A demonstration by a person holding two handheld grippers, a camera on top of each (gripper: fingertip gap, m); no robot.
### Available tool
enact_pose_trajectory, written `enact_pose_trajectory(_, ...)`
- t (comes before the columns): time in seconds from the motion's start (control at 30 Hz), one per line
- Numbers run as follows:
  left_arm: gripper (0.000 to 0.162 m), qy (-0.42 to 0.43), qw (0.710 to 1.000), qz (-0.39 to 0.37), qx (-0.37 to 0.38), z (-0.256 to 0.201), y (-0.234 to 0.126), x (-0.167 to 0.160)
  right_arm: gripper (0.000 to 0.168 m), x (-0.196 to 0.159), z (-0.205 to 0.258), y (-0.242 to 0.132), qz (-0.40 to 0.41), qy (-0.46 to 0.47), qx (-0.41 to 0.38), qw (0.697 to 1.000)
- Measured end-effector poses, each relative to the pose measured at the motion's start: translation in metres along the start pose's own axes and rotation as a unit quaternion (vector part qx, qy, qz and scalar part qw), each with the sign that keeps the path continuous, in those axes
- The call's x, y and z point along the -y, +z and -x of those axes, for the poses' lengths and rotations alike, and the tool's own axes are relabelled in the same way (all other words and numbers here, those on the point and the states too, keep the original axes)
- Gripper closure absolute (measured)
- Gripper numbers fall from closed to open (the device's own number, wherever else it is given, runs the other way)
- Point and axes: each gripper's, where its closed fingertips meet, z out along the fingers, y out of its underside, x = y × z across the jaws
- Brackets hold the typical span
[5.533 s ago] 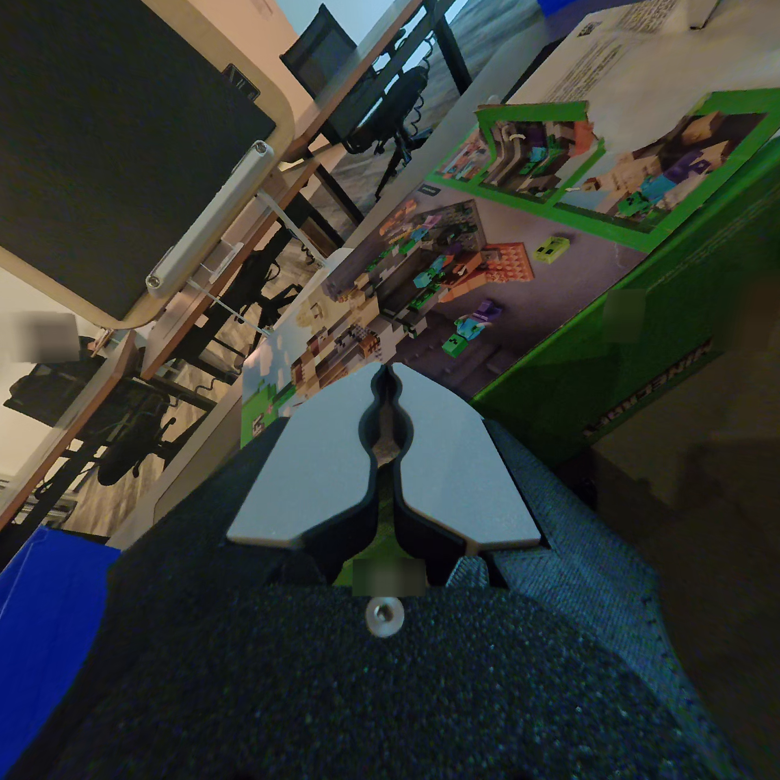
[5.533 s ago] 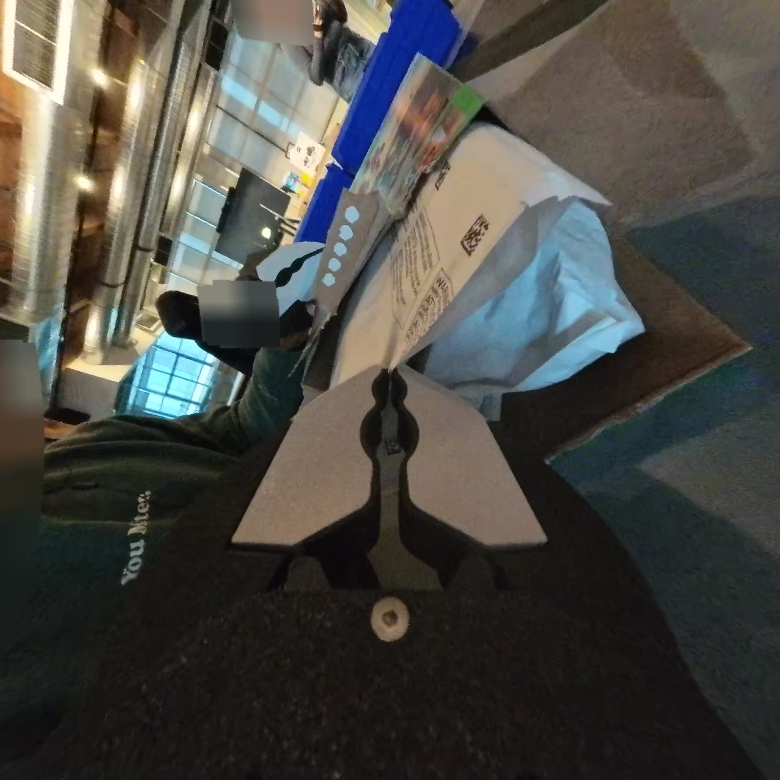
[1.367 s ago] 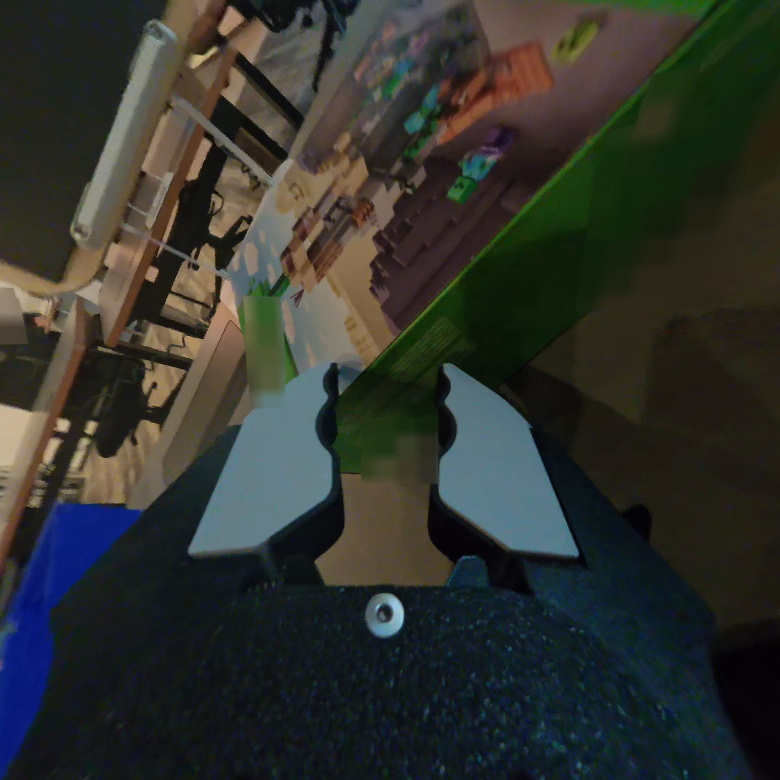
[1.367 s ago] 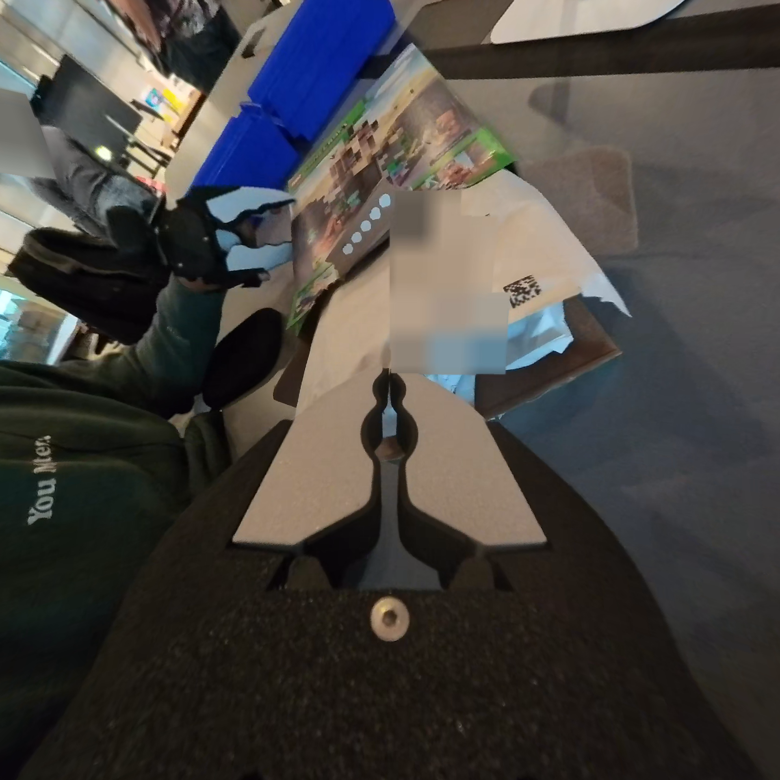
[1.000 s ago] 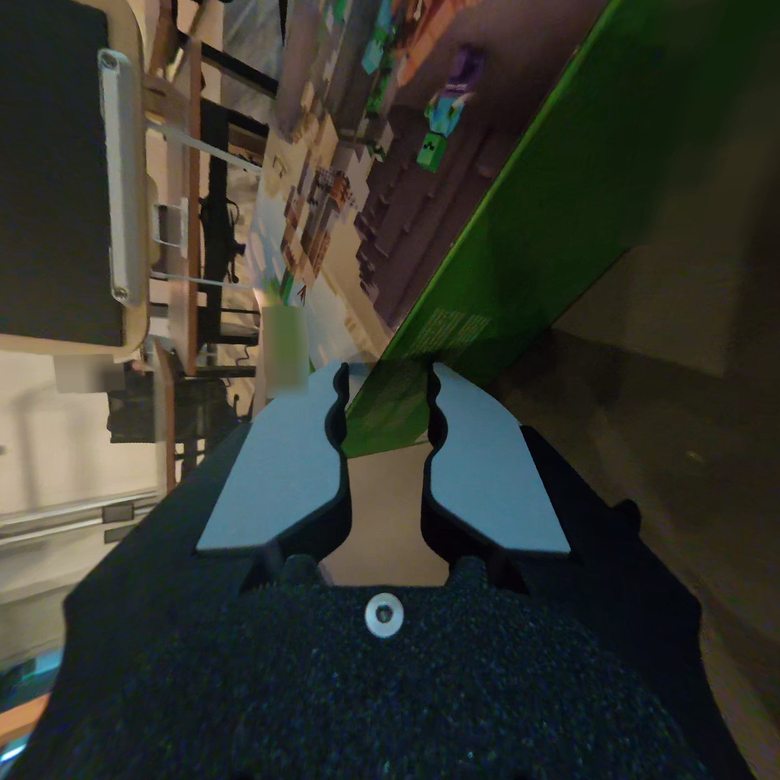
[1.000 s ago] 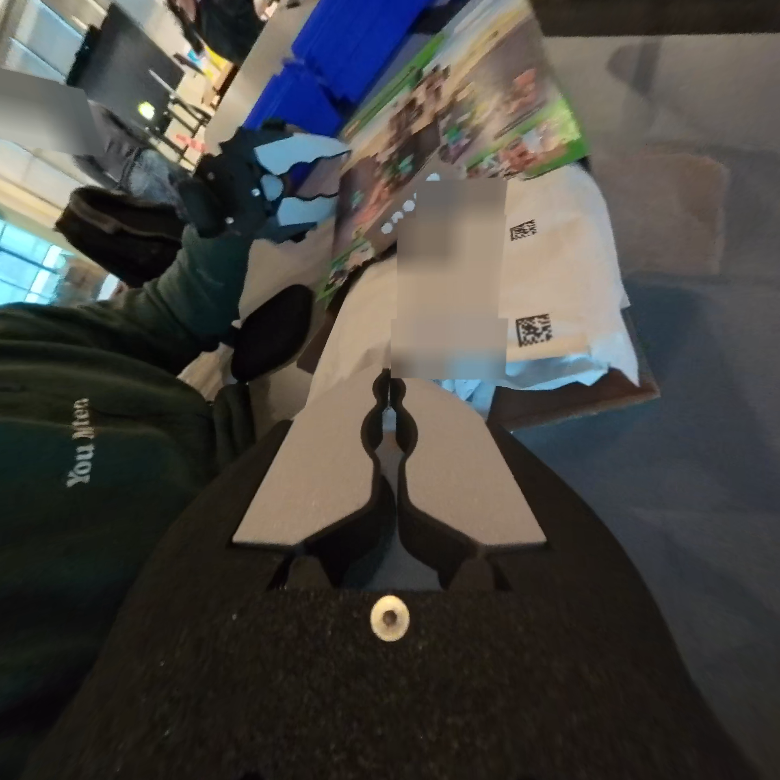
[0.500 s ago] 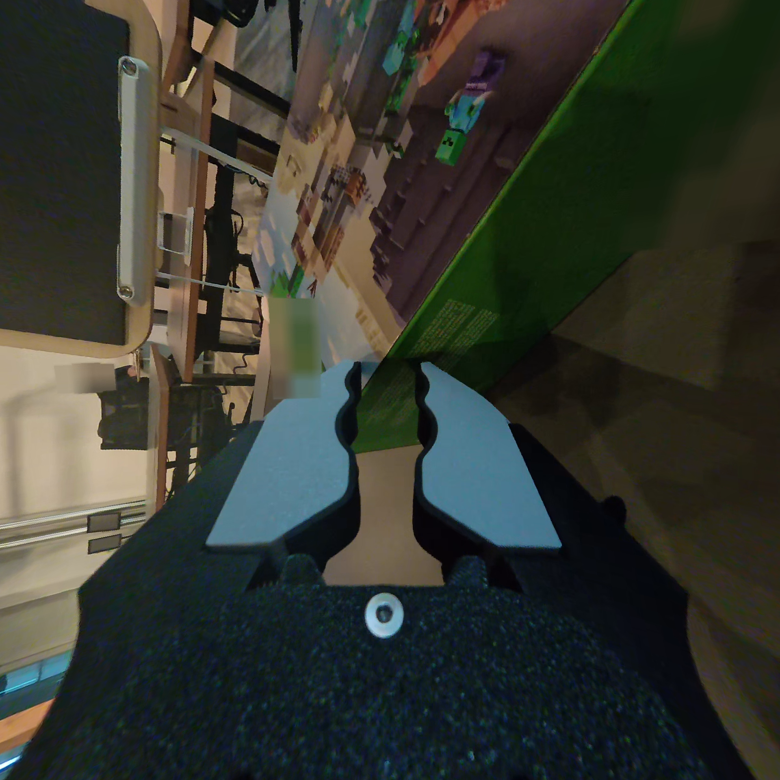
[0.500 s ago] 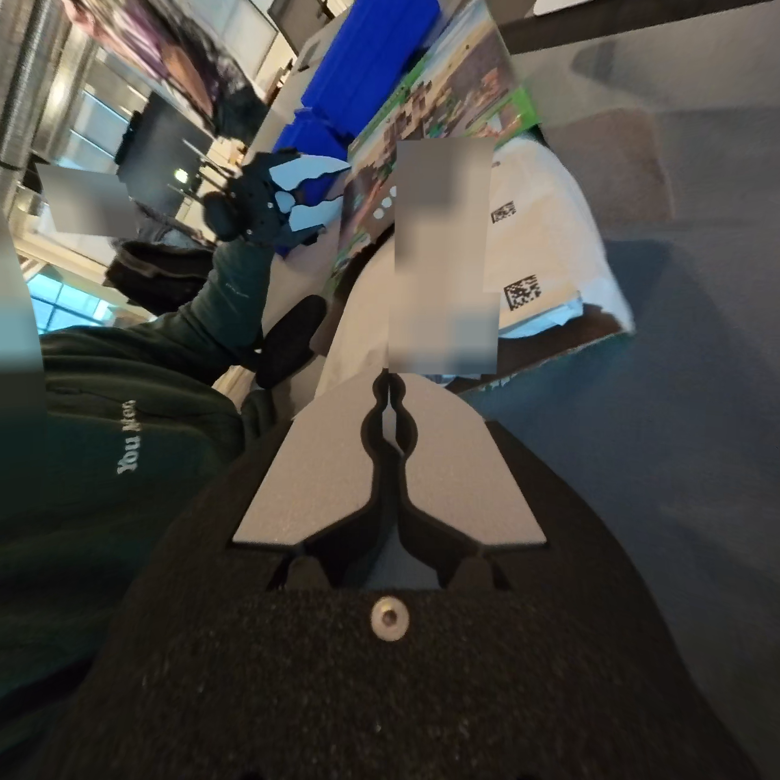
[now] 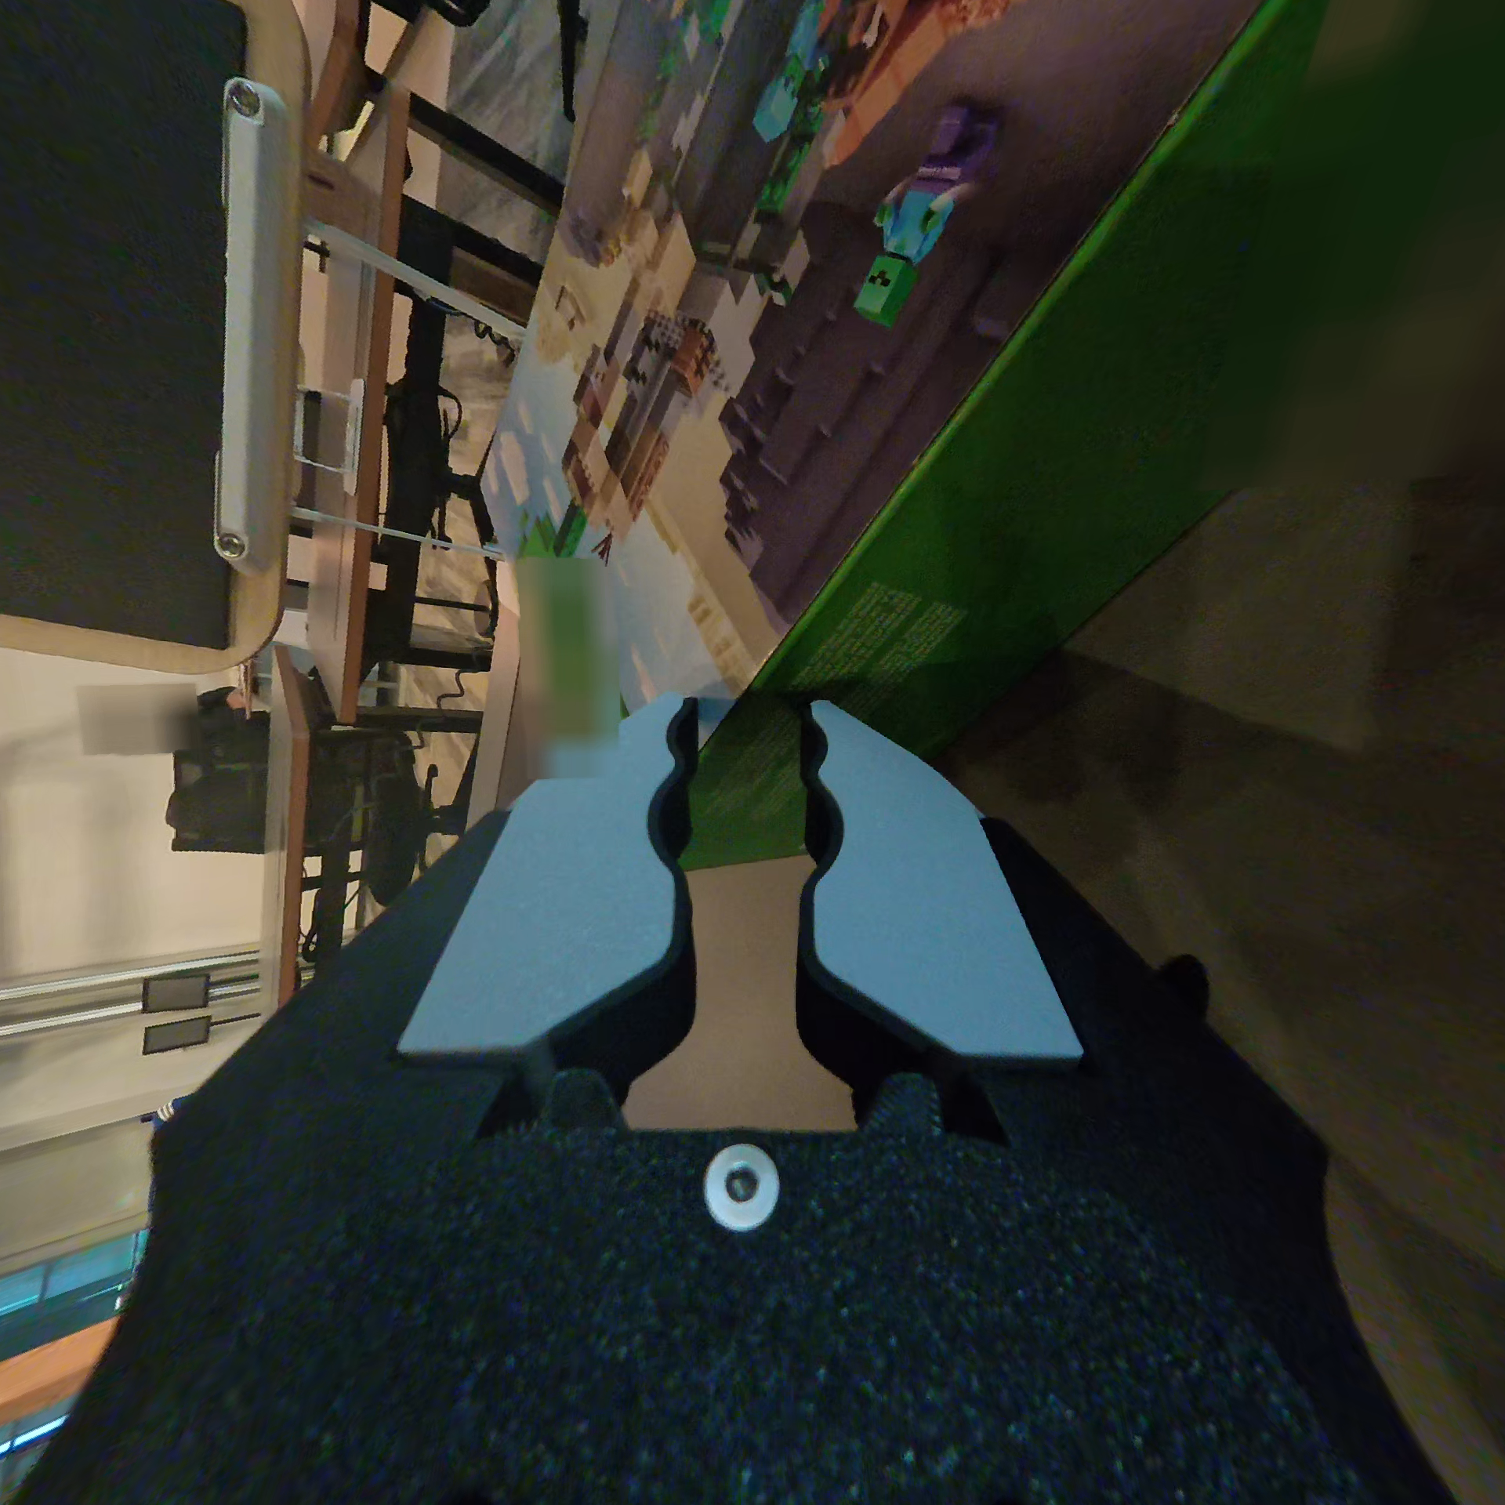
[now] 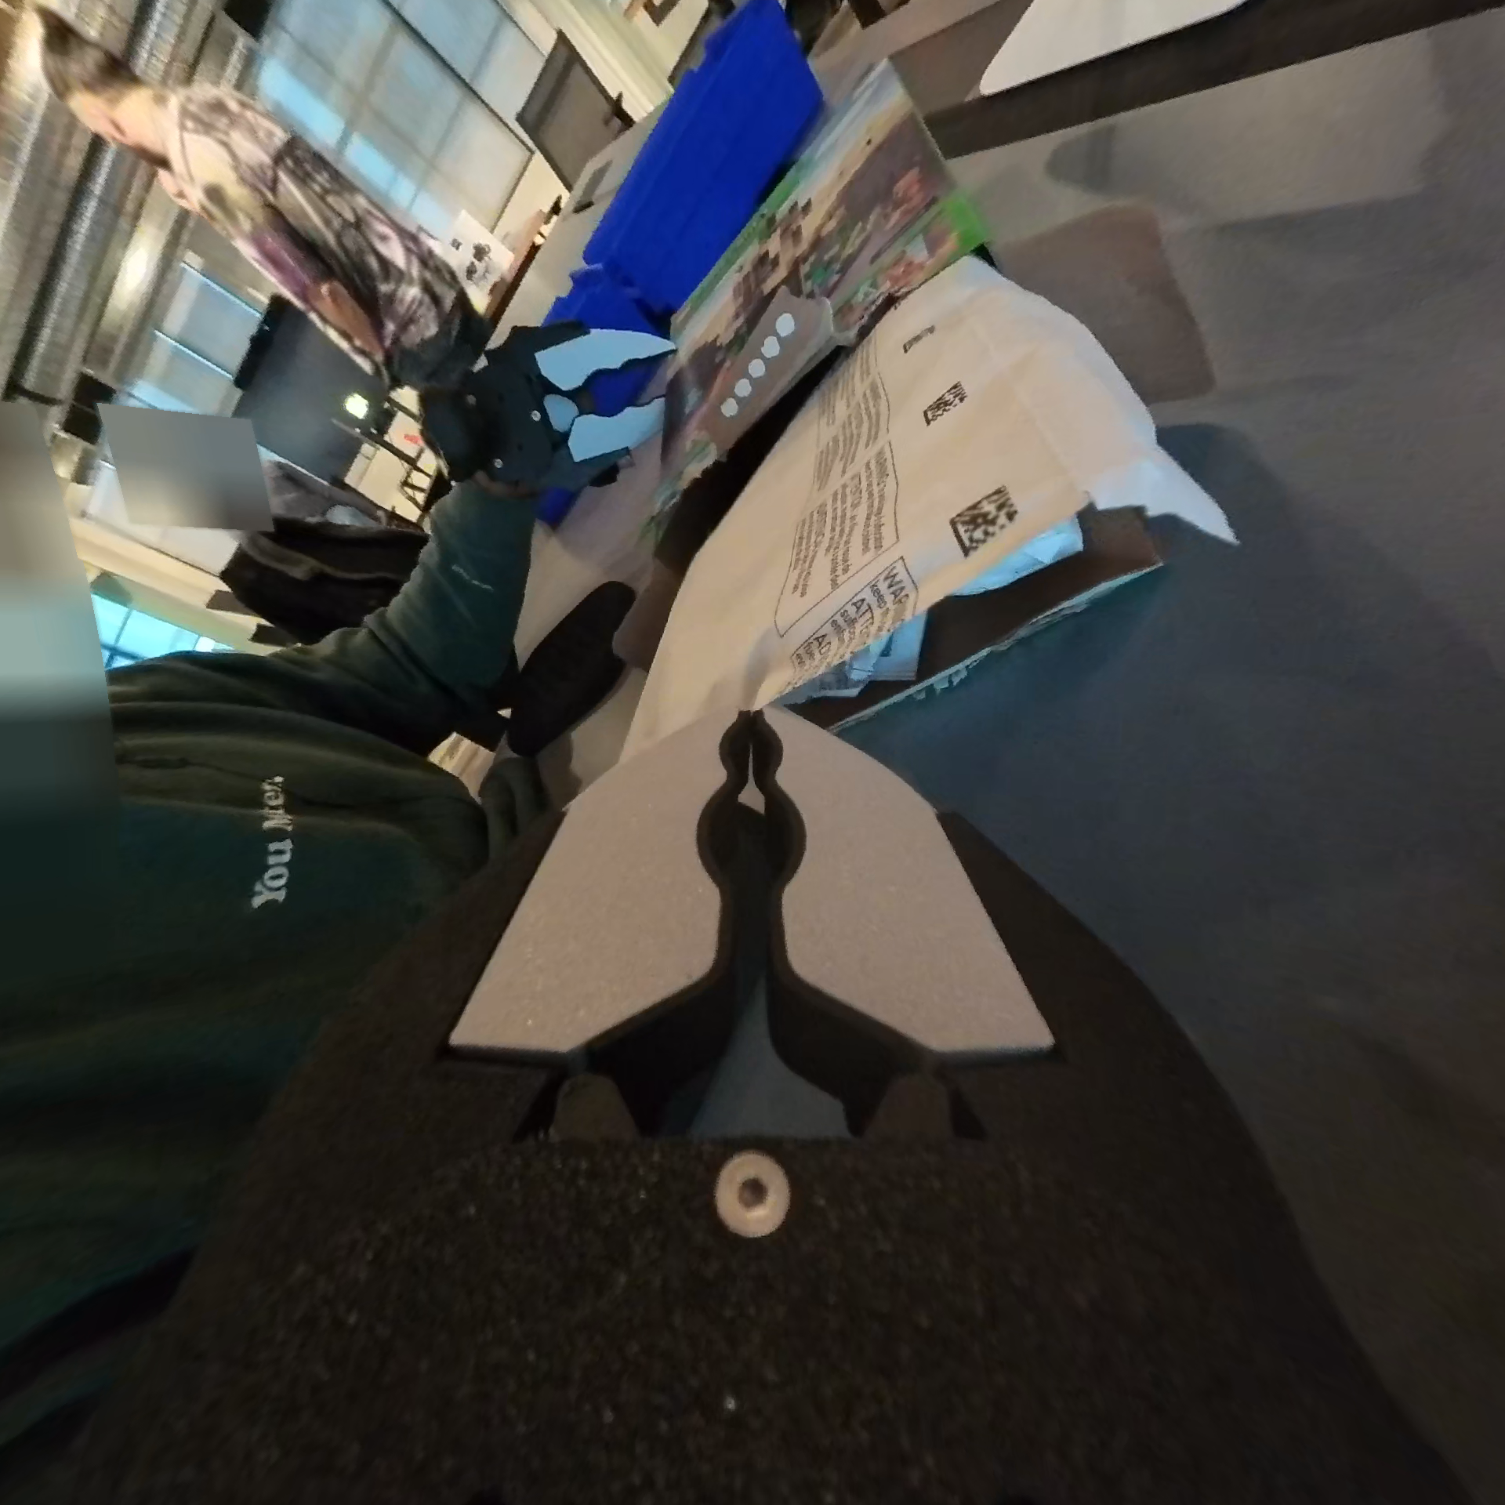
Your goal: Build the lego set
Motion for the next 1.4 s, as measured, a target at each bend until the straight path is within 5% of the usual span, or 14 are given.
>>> enact_pose_trajectory(0.93,0.139,-0.031,0.999,-0.008,0.003,-0.001,0.0,0.001,0.168,-0.01,0.005,-0.031,-0.018,-0.017,-0.037,0.999)
enact_pose_trajectory(1.4,0.145,-0.129,0.99,-0.05,0.018,0.003,-0.004,0.001,0.168,0.036,0.086,-0.041,-0.034,-0.125,-0.023,0.991)
